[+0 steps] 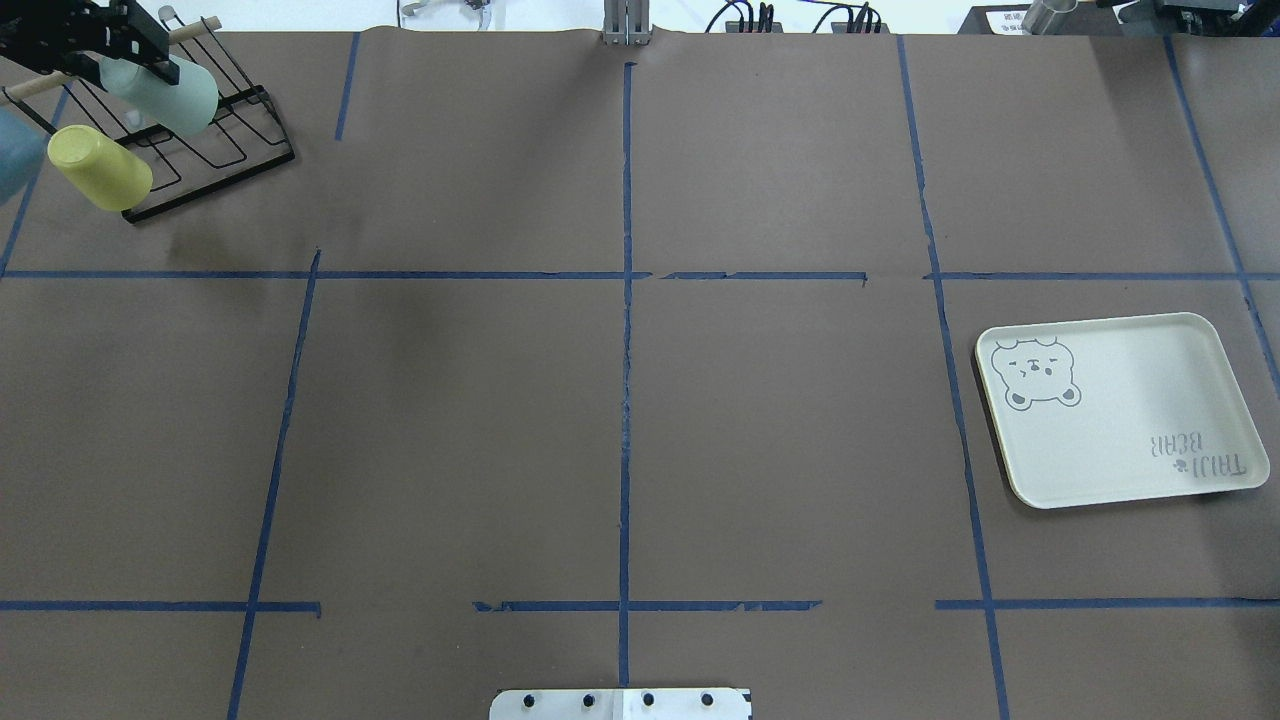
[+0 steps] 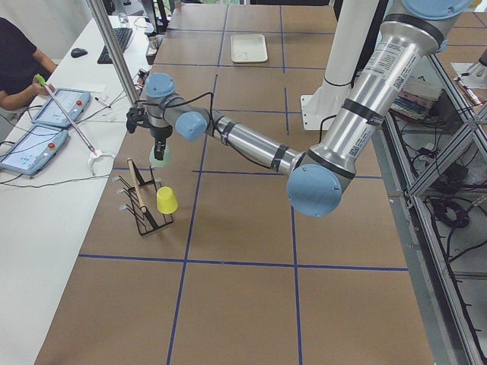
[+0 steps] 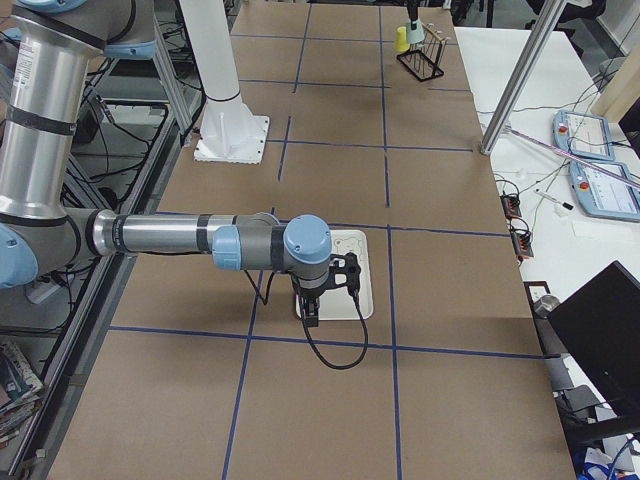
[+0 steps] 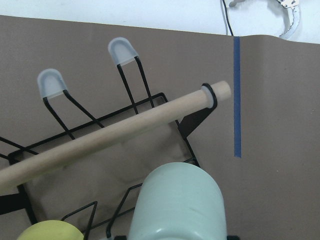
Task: Left arm grabs green cup and hands to right arm on tray
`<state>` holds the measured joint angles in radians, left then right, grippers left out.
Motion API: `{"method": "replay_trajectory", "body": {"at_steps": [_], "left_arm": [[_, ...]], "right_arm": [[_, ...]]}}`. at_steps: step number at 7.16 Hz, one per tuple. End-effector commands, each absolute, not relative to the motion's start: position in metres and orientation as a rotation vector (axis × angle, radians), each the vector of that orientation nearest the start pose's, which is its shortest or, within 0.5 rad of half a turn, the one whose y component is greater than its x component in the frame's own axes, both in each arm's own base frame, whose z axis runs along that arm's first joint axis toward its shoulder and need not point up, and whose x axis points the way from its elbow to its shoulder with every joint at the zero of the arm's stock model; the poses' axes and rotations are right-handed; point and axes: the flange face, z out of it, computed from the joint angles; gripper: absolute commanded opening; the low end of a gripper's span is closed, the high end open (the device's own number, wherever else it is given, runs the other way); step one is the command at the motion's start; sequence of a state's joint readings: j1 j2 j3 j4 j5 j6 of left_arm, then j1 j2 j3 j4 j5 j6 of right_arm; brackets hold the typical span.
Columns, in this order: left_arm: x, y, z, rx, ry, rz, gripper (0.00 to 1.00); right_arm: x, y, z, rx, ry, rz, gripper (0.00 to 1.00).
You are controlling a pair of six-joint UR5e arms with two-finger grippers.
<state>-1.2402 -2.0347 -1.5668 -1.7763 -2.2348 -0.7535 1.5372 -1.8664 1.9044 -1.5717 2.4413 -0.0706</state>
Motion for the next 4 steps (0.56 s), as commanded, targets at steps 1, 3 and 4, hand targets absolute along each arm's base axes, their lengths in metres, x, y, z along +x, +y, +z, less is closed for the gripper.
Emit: {"method": "replay_trajectory", "body": {"at_steps": [1,3,4], "left_arm": [[0.143,-0.637,0.327,0.235,0.893,-0.177,0.08],[0.203,-0.608,0.297,0.167,0.957,-0.208,0.08],[0.235,-0.589,0.28,0.132,0.989,-0.215,0.08]], "right_arm": [[0.037,-0.375,0.602,0.062,-0.968,-0.125,1.0],[0.028,-0.386,0.58,0.084,-1.113,-0.144,0.99],[0.026,-0.398,0.568,0.101,-1.113,-0.151,0.99]]}}
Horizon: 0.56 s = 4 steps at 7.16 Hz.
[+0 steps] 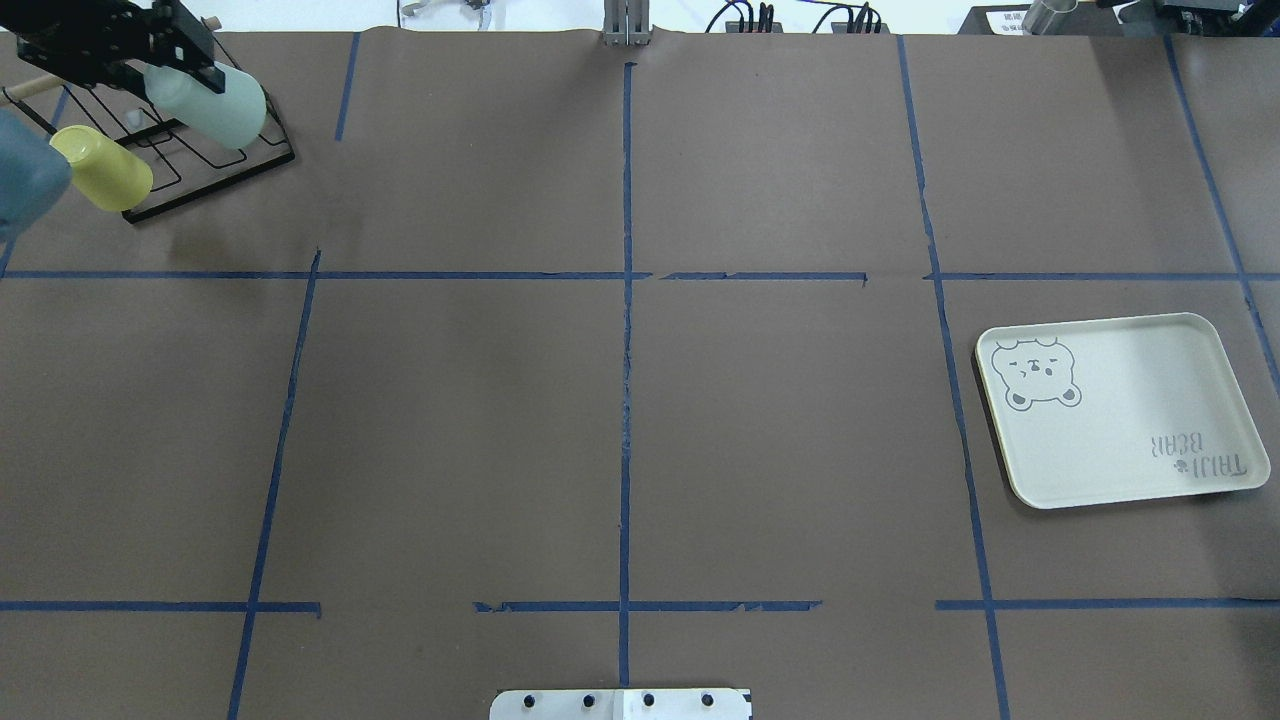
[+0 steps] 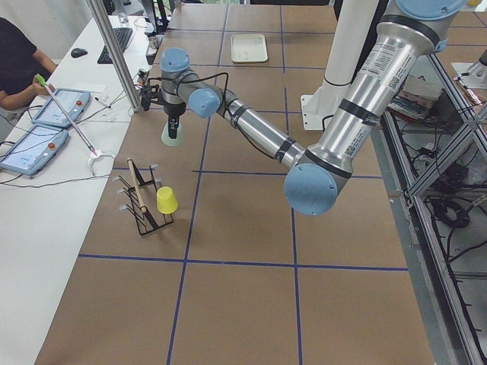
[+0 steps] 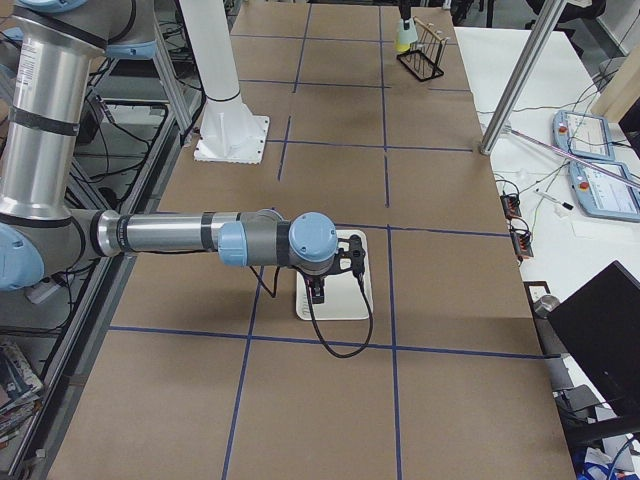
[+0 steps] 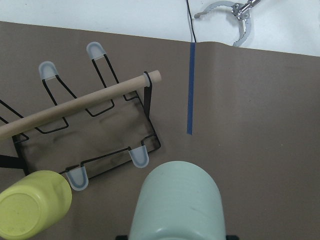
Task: Left arm grabs green cup and hands to right arm on tray
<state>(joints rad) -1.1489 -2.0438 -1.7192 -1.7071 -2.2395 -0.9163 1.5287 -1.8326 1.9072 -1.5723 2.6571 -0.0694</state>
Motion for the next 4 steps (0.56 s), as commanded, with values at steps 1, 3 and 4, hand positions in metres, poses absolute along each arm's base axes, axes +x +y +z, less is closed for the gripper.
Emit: {"method": "replay_trajectory", "body": {"at_steps": [1,3,4], "left_arm": [[0.269,-0.574,0.262,0.091,1.014,-0.223,0.08],[0.33,-0.547,0.238,0.107,1.103,-0.153,0.08],[0.351,-0.533,0.228,0.134,1.172,-0.138,0.08]], "right_arm": [[0.024,-0.419,0.546,0.105,-1.11,-0.108,0.99],[-0.004,-0.446,0.509,0.161,-1.058,-0.021,1.0],[-0.038,-0.45,0.495,0.232,-1.014,0.023,1.0]]}}
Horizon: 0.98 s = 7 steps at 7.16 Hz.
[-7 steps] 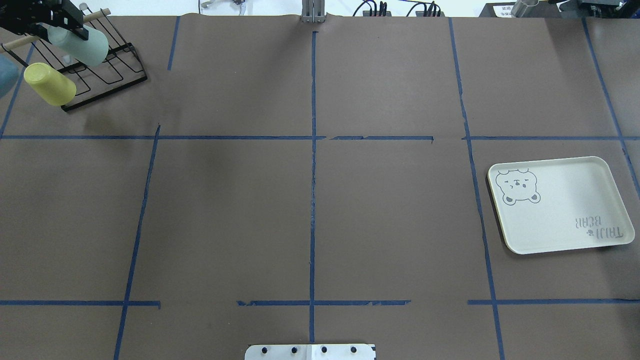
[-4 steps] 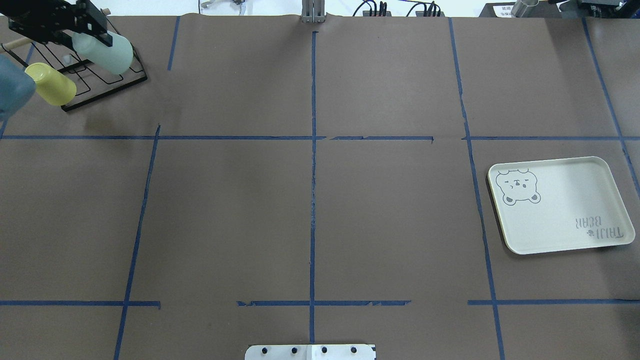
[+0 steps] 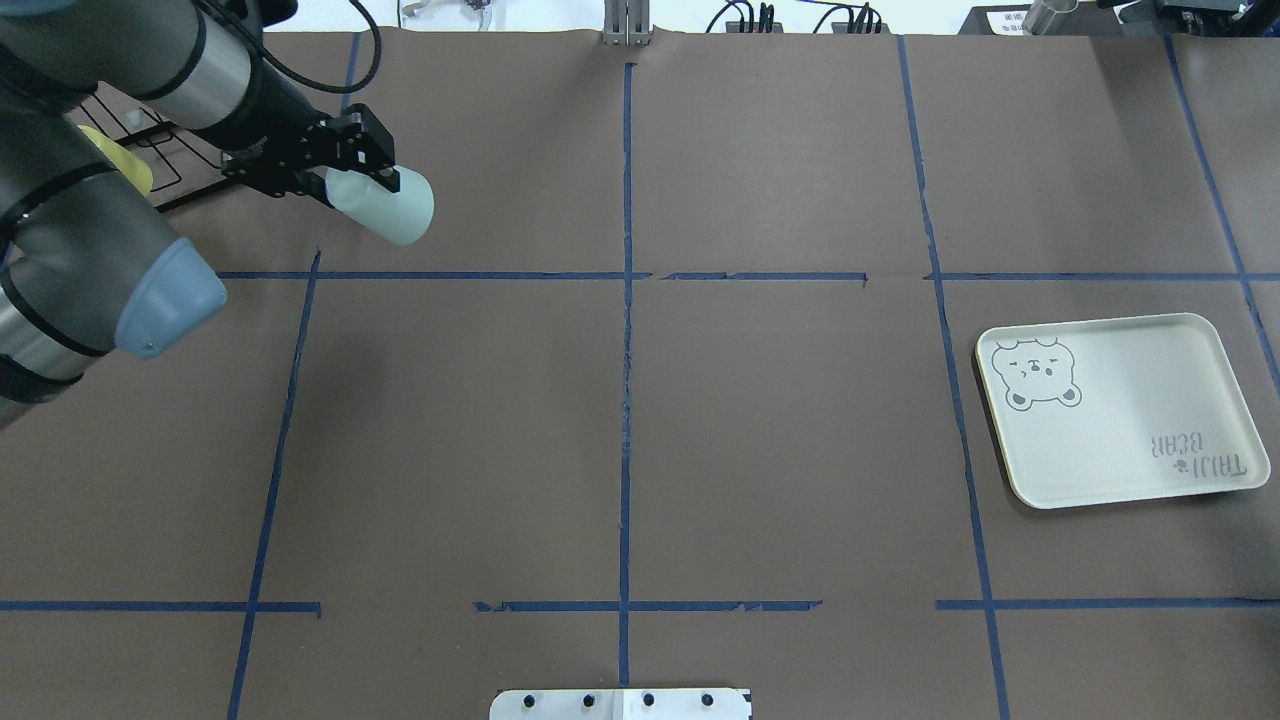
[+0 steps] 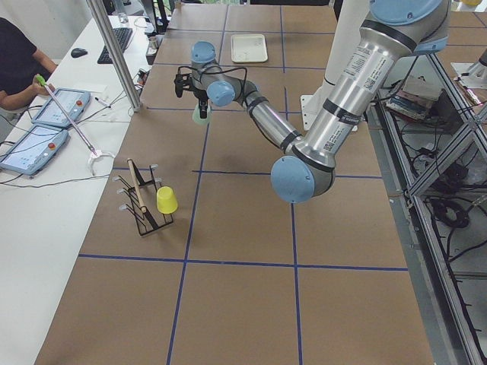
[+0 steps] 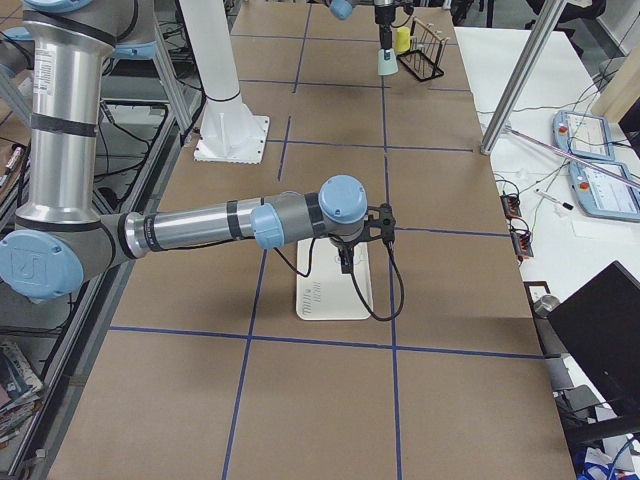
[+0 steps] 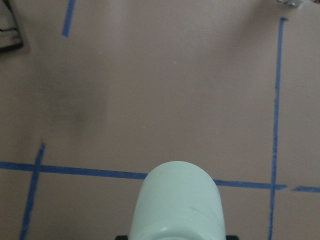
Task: Left arm grabs green cup and hands to right arm on tray
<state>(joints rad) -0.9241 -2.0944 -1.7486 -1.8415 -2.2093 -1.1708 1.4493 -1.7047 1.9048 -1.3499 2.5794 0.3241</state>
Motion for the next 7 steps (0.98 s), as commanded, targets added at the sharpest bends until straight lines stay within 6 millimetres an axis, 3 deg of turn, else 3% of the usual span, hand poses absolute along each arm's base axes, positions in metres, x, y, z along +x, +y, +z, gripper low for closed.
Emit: {"method": "replay_trajectory", "body": {"at_steps": [1,2,4,5,7], "left_arm": [[0.366,-0.521,0.219,0.144,1.217,-0.148,0.08],[0.383,-0.51,0.207,0.172,1.294,-0.168,0.08],[0.419,-0.486,0.208,0.141,1.471,-0.262,0.08],[0.438,-0.467,0.203,0.142,1.57,-0.301,0.08],[0.451,-0.436,0.191,0.046,1.708,-0.326,0.08]], "right_arm": [[-0.075,-0.448,0.483,0.234,-1.045,0.135,1.0],[-0.1,-0.439,0.468,0.209,-1.125,0.203,1.0],[-0.14,-0.418,0.44,0.177,-1.292,0.292,0.99],[-0.172,-0.404,0.425,0.176,-1.39,0.339,0.99],[-0.195,-0.386,0.402,0.147,-1.571,0.304,0.99]]}}
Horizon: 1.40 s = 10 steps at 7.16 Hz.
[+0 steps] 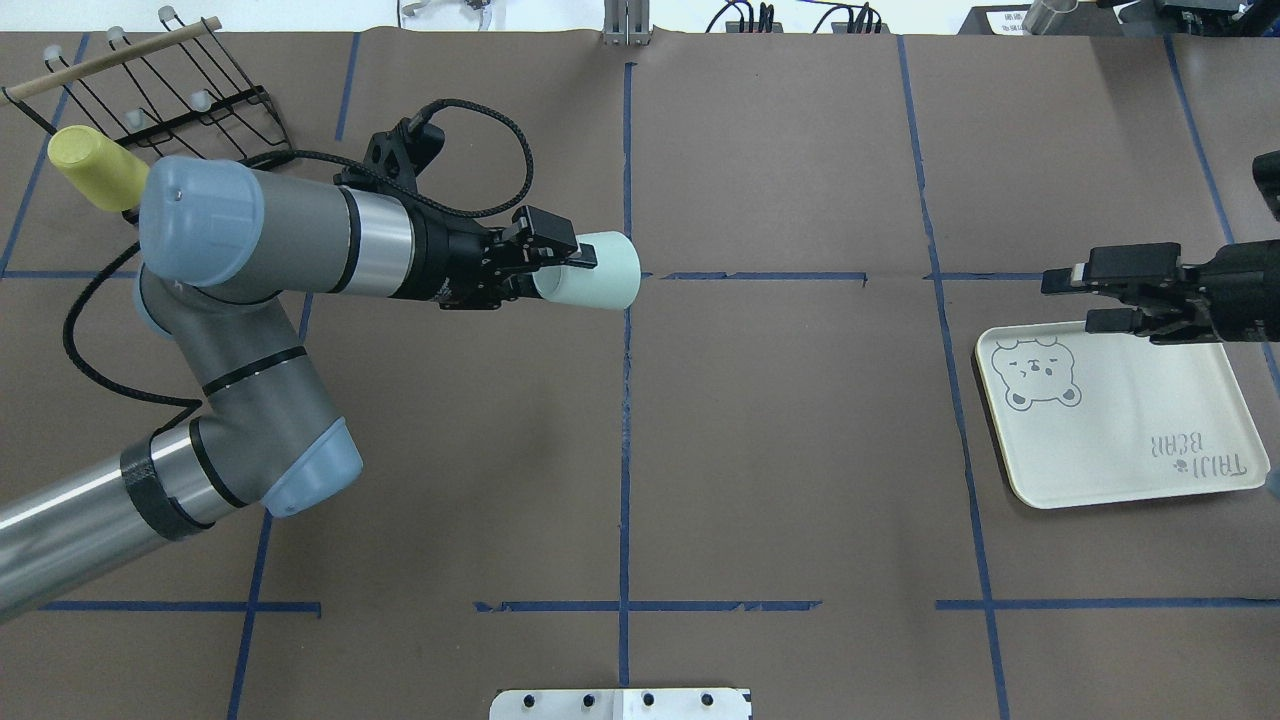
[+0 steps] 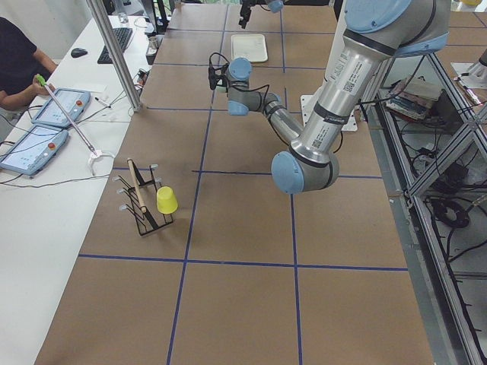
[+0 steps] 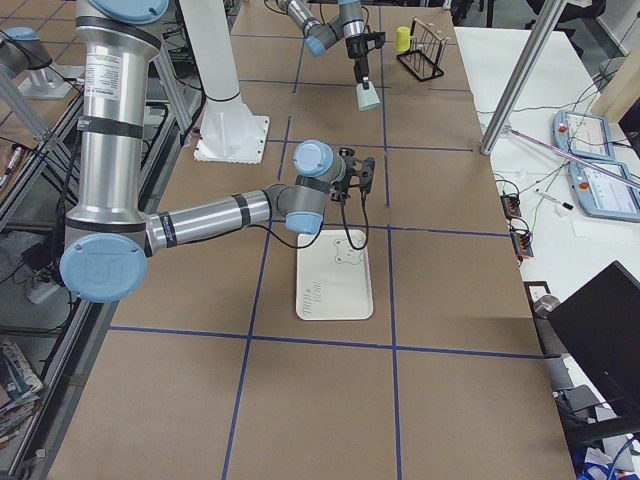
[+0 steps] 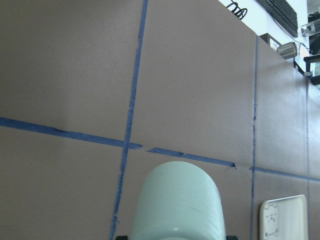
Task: Left arm grabs green cup and hands to right arm on tray
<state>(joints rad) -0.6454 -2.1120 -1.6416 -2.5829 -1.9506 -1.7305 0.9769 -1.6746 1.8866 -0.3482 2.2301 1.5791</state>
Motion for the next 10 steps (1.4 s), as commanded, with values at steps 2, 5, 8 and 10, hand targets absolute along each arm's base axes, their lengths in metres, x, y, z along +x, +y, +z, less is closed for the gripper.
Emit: {"method": "replay_trajectory", "body": {"at_steps": [2,5,8,10], "left_arm": [[0.457,-0.41,0.182,-0.044,1.819,-0.316,0.08],[0.448,-0.388,0.168,-0.176,1.992,-0.307,0.08],[0.44,-0.363,0.15,-0.299,2.15,-0.245,0.07],[0.432,-0.358,0.147,-0.346,2.208,-0.227,0.07]], "right_arm": [[-0.207,-0.364,0.381,0.103,-1.736,0.234,0.99],[-0.207,-0.358,0.34,-0.005,-1.961,0.224,0.99],[-0.218,-0.347,0.307,-0.148,-2.118,0.174,0.99],[-0.262,-0.304,0.298,-0.253,-2.284,0.109,0.98]]}}
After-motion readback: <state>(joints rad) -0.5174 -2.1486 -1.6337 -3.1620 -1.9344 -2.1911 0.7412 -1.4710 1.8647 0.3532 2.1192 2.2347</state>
